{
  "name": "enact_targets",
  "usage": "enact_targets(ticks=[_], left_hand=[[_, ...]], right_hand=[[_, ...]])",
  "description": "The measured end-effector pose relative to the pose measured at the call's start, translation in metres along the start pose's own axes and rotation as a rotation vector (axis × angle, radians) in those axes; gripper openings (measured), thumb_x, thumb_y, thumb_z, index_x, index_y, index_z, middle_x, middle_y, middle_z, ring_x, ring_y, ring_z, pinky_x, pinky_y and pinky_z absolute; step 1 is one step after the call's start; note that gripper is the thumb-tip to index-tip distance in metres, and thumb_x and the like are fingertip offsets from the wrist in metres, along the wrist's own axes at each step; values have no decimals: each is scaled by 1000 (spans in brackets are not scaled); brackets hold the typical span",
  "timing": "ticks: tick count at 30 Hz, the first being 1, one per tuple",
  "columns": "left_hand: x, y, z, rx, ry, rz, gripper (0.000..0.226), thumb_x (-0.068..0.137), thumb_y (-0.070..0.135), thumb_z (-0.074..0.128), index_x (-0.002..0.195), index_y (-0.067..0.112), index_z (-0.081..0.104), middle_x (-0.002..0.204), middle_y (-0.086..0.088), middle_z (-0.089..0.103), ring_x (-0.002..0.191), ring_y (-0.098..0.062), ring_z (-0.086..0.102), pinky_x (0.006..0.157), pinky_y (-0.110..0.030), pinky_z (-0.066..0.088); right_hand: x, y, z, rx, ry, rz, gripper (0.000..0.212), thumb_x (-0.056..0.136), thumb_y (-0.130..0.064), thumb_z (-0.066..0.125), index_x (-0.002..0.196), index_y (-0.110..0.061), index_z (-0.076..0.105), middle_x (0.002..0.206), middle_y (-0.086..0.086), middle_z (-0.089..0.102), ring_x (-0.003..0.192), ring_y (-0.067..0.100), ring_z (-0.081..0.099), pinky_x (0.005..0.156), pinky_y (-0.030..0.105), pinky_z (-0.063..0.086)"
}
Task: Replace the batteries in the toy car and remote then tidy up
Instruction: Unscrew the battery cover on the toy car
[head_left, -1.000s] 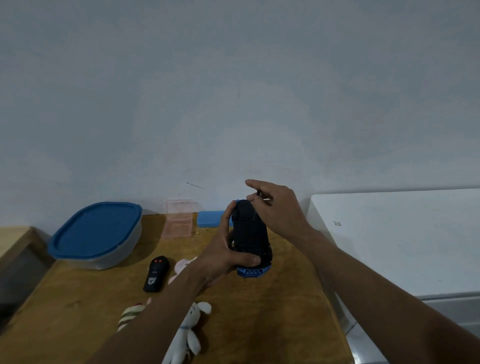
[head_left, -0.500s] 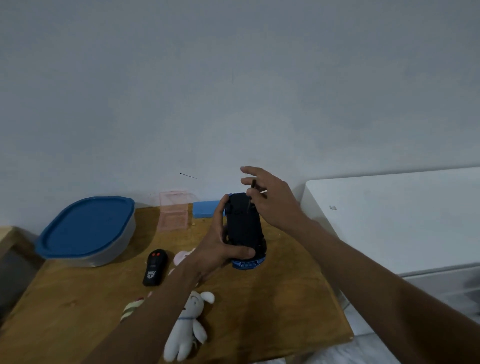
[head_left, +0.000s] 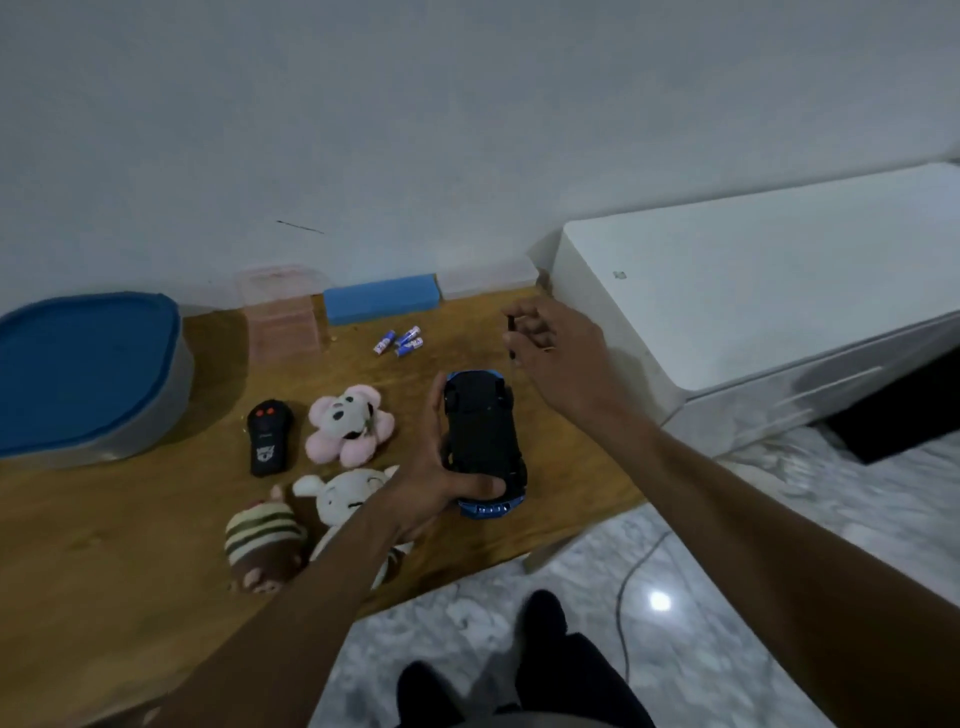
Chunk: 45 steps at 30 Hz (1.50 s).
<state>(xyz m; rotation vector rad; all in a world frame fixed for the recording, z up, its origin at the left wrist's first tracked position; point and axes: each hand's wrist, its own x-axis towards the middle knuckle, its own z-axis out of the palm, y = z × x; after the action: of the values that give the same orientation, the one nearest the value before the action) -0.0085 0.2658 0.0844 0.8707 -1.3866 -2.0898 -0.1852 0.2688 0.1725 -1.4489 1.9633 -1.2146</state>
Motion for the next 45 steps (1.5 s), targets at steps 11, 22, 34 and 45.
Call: enact_targets(ticks=[11, 22, 34, 45], left_hand=[[18, -25, 18, -53, 66, -125, 135, 64, -24, 72, 144, 57, 2, 142, 12, 47, 124, -15, 55, 98, -43, 49], [48, -46, 52, -92, 127, -205, 128, 69, -28, 65, 143, 57, 5, 133, 13, 51, 108, -7, 65, 79, -32, 57], [65, -52, 71, -144, 182, -220, 130, 68, -28, 66, 142, 62, 7, 134, 4, 55, 116, -18, 62, 84, -37, 56], [53, -49, 74, -146, 190, -217, 129, 69, -26, 67, 137, 66, 8, 136, 3, 55, 119, -21, 61, 90, -41, 55]], right_hand=[[-7, 92, -22, -256, -72, 261, 23, 85, -22, 71, 107, -15, 68, 86, -2, 65, 80, 8, 60, 65, 10, 45], [-7, 176, -28, -380, -307, 418, 15, 86, -16, 66, 100, -10, 66, 93, 4, 66, 83, 15, 59, 65, 19, 40], [-1, 196, -26, -401, -370, 427, 18, 85, -20, 69, 102, -15, 66, 101, 4, 68, 89, 18, 63, 71, 21, 45], [-1, 196, -30, -378, -369, 409, 22, 80, -21, 74, 99, -14, 66, 94, 3, 67, 89, 20, 64, 73, 24, 47]])
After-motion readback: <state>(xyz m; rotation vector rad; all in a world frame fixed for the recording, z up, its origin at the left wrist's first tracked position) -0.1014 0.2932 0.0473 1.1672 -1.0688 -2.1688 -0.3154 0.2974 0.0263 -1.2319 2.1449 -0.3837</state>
